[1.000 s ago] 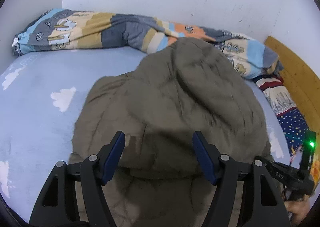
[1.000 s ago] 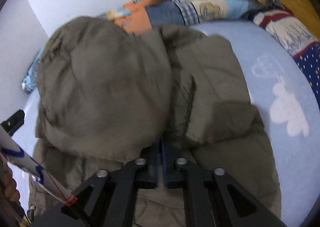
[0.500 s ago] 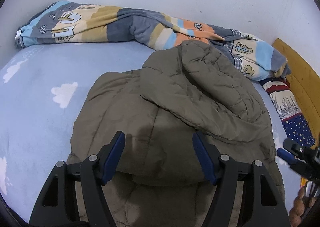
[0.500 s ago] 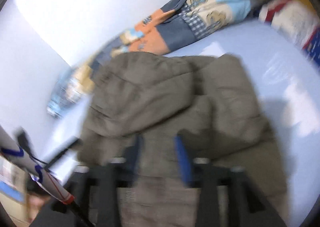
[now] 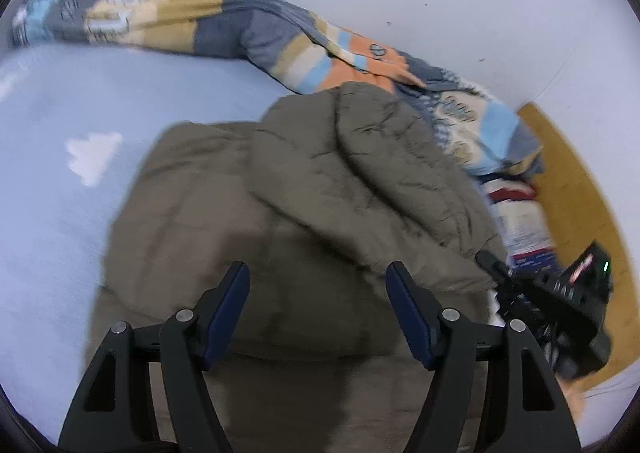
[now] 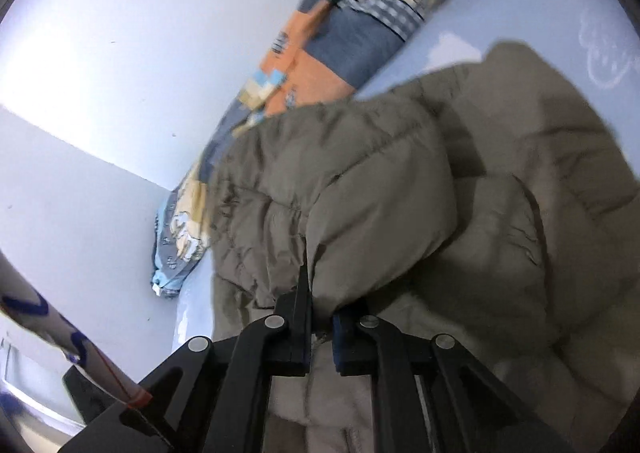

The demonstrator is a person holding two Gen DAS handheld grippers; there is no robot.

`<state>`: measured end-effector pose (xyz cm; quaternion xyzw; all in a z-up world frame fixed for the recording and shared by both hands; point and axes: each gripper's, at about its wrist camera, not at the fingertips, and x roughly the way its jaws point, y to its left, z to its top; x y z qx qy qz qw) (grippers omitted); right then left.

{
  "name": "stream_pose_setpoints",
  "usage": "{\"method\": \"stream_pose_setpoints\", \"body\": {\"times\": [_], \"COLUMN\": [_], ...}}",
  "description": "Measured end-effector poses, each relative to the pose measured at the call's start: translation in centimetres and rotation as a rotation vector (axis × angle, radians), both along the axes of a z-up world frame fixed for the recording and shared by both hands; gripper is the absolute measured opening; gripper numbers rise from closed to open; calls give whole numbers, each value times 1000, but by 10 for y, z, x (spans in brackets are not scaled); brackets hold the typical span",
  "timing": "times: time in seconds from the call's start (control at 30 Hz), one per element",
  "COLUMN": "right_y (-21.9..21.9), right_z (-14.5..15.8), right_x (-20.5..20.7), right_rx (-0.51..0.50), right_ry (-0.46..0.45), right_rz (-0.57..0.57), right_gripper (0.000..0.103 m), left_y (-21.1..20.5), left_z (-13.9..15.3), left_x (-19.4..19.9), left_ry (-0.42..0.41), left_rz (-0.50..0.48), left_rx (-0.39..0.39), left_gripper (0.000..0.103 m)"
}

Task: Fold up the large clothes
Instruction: 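Lift the hood with the right gripper and fold it over the jacket body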

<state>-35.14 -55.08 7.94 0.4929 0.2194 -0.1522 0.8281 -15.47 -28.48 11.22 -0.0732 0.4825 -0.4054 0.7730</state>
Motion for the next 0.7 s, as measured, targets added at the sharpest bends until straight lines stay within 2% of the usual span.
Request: {"method": "stream_pose_setpoints", "body": {"times": [0.17, 0.2, 0.27, 0.3, 0.33, 0.37, 0.43, 0.53, 0.6, 0.7], "right_y": [13, 16, 21, 23, 25, 27, 28, 23, 19, 14], "right_z": [34, 40, 47, 49, 50, 49, 48, 23, -2, -38], "right_x": [-26, -31, -40, -45, -50, -56, -61, -58, -51, -42], "right_rx": [-5, 4, 12, 31, 44, 47, 9, -21, -65, -82], "right_ry": [-75, -95, -112, -128, -137, -131, -84, 29, 131, 225], "right_rz": [0, 5, 8, 13, 12, 6, 4, 24, 9, 0], "right_gripper": [8, 8, 8, 8, 8, 8, 8, 8, 8, 8], "left_y": [-11, -16, -26, -30, -31, -33, -33, -36, -42, -46], "left_z": [-1, 0, 4, 6, 7, 8, 9, 4, -8, -33], "left_x": [-2, -5, -14, -19, -21, -24, -31, -44, -52, -57], "left_ry": [166, 179, 150, 126, 118, 106, 33, -80, -124, -133], "left_rz": [-37, -49, -55, -49, -46, -40, -11, -12, -13, -20], "left_rx": [-139, -153, -162, -165, -162, -151, -87, 26, 105, 165], "left_gripper": [71, 71, 70, 67, 51, 36, 23, 22, 22, 22]}}
